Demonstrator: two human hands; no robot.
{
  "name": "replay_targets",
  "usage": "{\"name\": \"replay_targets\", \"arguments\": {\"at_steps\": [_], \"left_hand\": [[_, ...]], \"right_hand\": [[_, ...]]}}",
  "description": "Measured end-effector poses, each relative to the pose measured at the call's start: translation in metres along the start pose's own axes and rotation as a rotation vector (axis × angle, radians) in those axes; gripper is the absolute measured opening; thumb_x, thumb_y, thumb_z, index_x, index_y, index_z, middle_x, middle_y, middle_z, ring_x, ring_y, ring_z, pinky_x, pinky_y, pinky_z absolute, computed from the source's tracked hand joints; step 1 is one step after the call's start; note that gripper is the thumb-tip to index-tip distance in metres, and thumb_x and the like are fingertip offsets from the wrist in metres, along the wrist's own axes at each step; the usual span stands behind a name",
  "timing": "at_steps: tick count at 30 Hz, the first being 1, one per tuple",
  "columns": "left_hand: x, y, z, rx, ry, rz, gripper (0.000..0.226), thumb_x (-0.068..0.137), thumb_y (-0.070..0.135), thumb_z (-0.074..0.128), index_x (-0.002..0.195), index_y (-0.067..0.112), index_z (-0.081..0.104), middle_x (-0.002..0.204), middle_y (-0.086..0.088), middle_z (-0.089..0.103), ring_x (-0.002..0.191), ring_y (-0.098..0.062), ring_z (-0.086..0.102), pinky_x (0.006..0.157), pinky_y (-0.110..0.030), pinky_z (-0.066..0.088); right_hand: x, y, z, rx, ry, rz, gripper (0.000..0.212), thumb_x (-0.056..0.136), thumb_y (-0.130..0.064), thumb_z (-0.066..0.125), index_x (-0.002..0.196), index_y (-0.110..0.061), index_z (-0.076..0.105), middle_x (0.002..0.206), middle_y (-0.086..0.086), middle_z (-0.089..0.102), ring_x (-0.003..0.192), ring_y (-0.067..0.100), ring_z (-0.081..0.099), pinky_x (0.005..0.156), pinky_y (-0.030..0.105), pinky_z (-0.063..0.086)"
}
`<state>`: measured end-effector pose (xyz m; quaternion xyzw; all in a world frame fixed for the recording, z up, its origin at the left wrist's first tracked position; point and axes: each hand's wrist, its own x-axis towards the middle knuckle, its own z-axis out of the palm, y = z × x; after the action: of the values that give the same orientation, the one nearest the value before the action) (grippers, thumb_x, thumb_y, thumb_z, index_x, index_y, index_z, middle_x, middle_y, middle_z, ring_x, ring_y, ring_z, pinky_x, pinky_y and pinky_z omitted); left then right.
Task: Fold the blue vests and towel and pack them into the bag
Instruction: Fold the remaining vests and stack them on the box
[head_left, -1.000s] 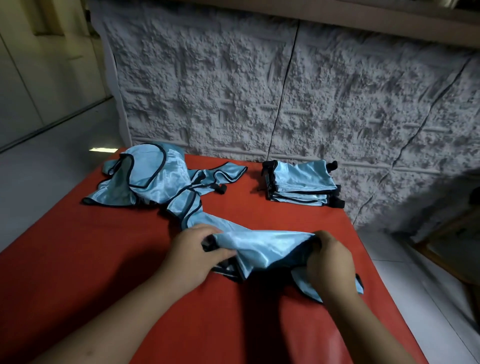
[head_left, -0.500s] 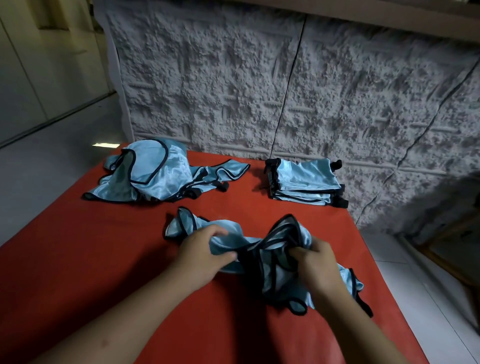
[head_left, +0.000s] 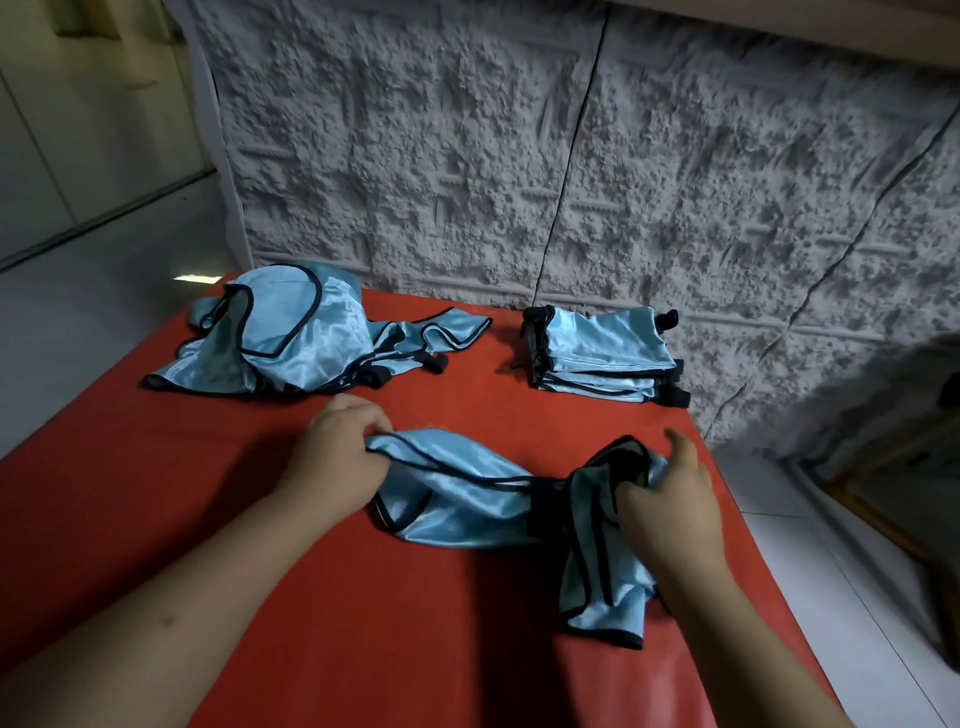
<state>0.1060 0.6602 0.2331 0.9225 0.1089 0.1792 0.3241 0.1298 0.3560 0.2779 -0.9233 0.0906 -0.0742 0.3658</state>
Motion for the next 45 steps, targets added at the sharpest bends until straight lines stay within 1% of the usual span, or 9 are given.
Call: {"name": "replay_targets", "arguments": {"at_steps": [6, 8, 15, 23, 29, 34, 38, 42, 45], "left_hand": [[-0.013, 0.070, -0.006, -0.213, -0.145, 0.140, 0.015, 0.062, 0.015, 0.066, 0.062, 0.029, 0.063, 0.054, 0.011, 0.061, 0.050, -0.003, 0.053, 0.050, -0.023, 0.042], [-0.018, 0.080, -0.004, -0.193, -0.208, 0.158, 0.008, 0.054, 0.020, 0.059, 0.061, 0.024, 0.060, 0.053, 0.010, 0.060, 0.050, -0.006, 0.052, 0.050, -0.029, 0.046], [-0.019, 0.055, -0.008, -0.638, -0.288, -0.097, 0.018, 0.076, 0.021, 0.085, 0.088, 0.014, 0.074, 0.076, 0.001, 0.072, 0.065, -0.003, 0.063, 0.060, -0.016, 0.047], [-0.019, -0.017, 0.010, 0.295, -0.508, -0.046, 0.093, 0.080, 0.046, 0.075, 0.157, 0.042, 0.023, 0.160, 0.004, 0.031, 0.141, -0.027, 0.035, 0.116, -0.033, 0.030], [-0.006, -0.033, 0.036, 0.225, -0.316, -0.178, 0.069, 0.082, 0.039, 0.079, 0.144, 0.018, 0.054, 0.130, -0.014, 0.058, 0.123, -0.031, 0.054, 0.107, -0.034, 0.040], [0.009, -0.028, 0.017, 0.129, -0.117, -0.536, 0.021, 0.077, 0.011, 0.076, 0.064, 0.013, 0.060, 0.076, -0.009, 0.068, 0.071, -0.028, 0.065, 0.071, -0.036, 0.058], [0.016, -0.027, 0.003, -0.363, -0.191, -0.828, 0.014, 0.077, -0.008, 0.064, 0.083, 0.004, 0.064, 0.075, -0.013, 0.059, 0.055, -0.022, 0.051, 0.045, -0.022, 0.041], [0.009, -0.018, -0.012, -0.571, -0.329, -0.777, 0.031, 0.088, -0.006, 0.060, 0.102, 0.022, 0.059, 0.087, -0.011, 0.058, 0.060, -0.017, 0.049, 0.038, -0.022, 0.033], [0.008, -0.021, -0.027, -0.428, -0.349, -0.622, 0.027, 0.092, 0.003, 0.061, 0.099, 0.029, 0.066, 0.084, -0.011, 0.063, 0.062, -0.021, 0.050, 0.045, -0.024, 0.039]], "right_hand": [[-0.059, -0.047, 0.036, 0.057, -0.415, -0.657, 0.094, 0.068, -0.055, 0.068, 0.152, -0.037, 0.031, 0.146, -0.024, 0.045, 0.136, -0.005, 0.038, 0.125, 0.036, 0.007], [-0.069, -0.052, 0.049, 0.087, -0.408, -0.667, 0.080, 0.071, -0.048, 0.063, 0.146, -0.039, 0.038, 0.127, -0.020, 0.062, 0.118, 0.003, 0.055, 0.112, 0.031, 0.034], [-0.045, -0.047, 0.039, 0.359, -0.327, -0.337, 0.028, 0.082, -0.003, 0.058, 0.096, -0.020, 0.075, 0.075, -0.006, 0.077, 0.067, 0.008, 0.072, 0.061, 0.025, 0.057], [-0.022, -0.035, 0.031, 0.727, -0.261, -0.045, 0.032, 0.082, -0.029, 0.083, 0.075, -0.006, 0.063, 0.069, 0.015, 0.067, 0.065, 0.032, 0.068, 0.060, 0.049, 0.058], [-0.009, -0.031, 0.015, 0.925, -0.383, 0.103, 0.025, 0.087, -0.023, 0.077, 0.094, 0.000, 0.068, 0.070, 0.021, 0.063, 0.068, 0.041, 0.060, 0.065, 0.054, 0.045], [0.000, -0.030, -0.001, 0.991, -0.563, 0.166, 0.051, 0.073, -0.024, 0.082, 0.096, 0.016, 0.059, 0.088, 0.029, 0.052, 0.072, 0.045, 0.055, 0.072, 0.054, 0.045], [0.008, -0.029, -0.010, 1.058, -0.484, 0.122, 0.070, 0.046, -0.031, 0.092, 0.094, 0.006, 0.057, 0.095, 0.020, 0.047, 0.083, 0.038, 0.045, 0.076, 0.051, 0.037], [0.015, -0.025, -0.023, 1.048, -0.401, 0.084, 0.006, 0.080, 0.001, 0.070, 0.080, 0.002, 0.065, 0.076, 0.021, 0.064, 0.067, 0.034, 0.064, 0.068, 0.041, 0.056], [0.020, -0.022, -0.031, 0.996, -0.306, 0.029, 0.007, 0.075, 0.002, 0.075, 0.079, -0.004, 0.074, 0.081, 0.020, 0.072, 0.071, 0.034, 0.069, 0.075, 0.041, 0.058]]}}
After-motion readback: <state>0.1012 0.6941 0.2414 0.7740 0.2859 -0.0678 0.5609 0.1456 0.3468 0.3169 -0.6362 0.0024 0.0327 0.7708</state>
